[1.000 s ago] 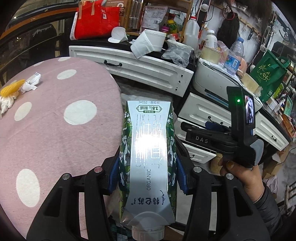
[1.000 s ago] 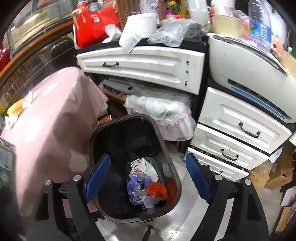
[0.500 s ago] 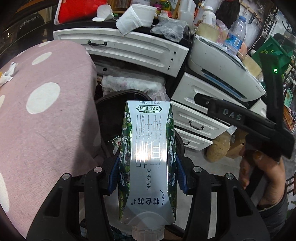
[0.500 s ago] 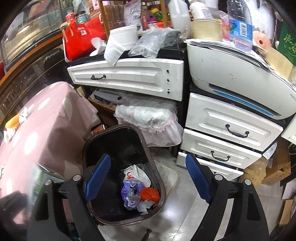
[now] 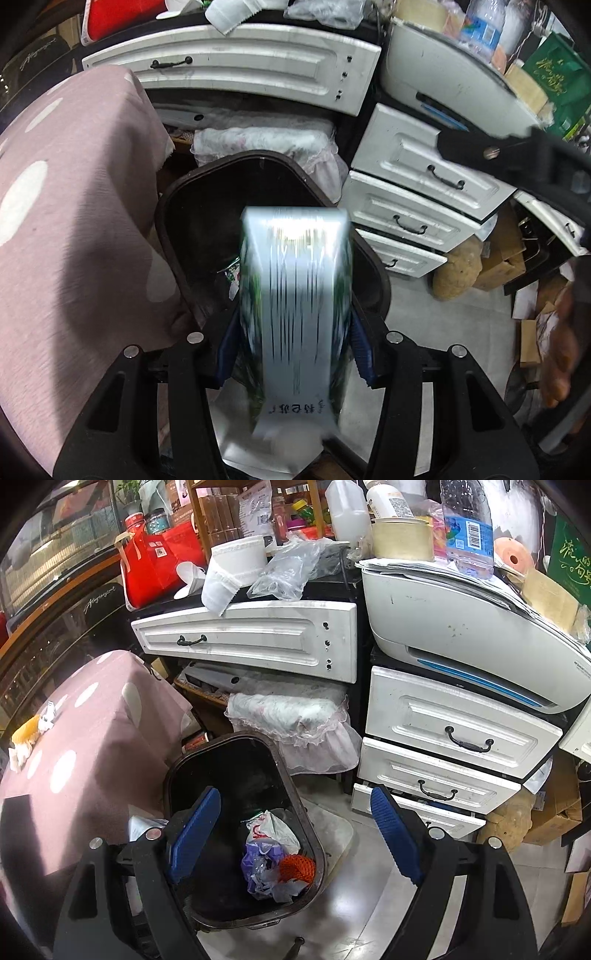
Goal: Collect trash
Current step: 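Lower the milk carton into the bin and open the left tool, then grasp the yellow foam net with the right tool while the left tool grasps white tissue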
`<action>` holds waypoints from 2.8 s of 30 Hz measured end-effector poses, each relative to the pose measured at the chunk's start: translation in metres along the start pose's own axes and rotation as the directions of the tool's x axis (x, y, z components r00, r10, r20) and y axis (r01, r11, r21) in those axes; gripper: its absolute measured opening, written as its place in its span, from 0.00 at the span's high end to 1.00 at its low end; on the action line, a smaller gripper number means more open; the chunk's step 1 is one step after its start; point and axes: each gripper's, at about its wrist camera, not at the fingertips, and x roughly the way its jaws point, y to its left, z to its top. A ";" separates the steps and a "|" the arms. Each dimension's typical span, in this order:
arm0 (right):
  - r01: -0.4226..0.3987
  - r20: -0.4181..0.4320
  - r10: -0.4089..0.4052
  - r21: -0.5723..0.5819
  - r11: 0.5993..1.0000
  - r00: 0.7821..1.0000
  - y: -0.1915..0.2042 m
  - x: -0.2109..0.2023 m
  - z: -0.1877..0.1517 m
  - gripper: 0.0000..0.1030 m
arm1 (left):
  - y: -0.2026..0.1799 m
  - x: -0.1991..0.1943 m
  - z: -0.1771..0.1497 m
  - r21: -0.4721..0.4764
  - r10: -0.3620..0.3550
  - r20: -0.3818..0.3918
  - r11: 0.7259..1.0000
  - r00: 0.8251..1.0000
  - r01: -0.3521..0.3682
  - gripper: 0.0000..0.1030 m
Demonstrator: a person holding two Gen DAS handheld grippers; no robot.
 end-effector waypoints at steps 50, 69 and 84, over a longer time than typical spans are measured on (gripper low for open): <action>-0.461 -0.152 0.443 -0.445 0.768 0.884 0.251 -0.008 0.016 0.17 | 0.198 -0.224 -0.050 -0.171 0.212 0.144 0.968 0.967 -0.186 0.08; -0.391 -0.197 0.451 -0.832 0.393 0.871 0.488 0.039 0.037 0.27 | 0.468 -0.207 -0.017 -0.410 0.268 0.008 0.880 0.963 -0.241 0.08; -0.338 -0.154 0.443 -0.863 0.375 0.883 0.525 0.069 0.039 0.88 | 0.509 -0.171 -0.009 -0.450 0.261 0.022 0.864 0.965 -0.224 0.83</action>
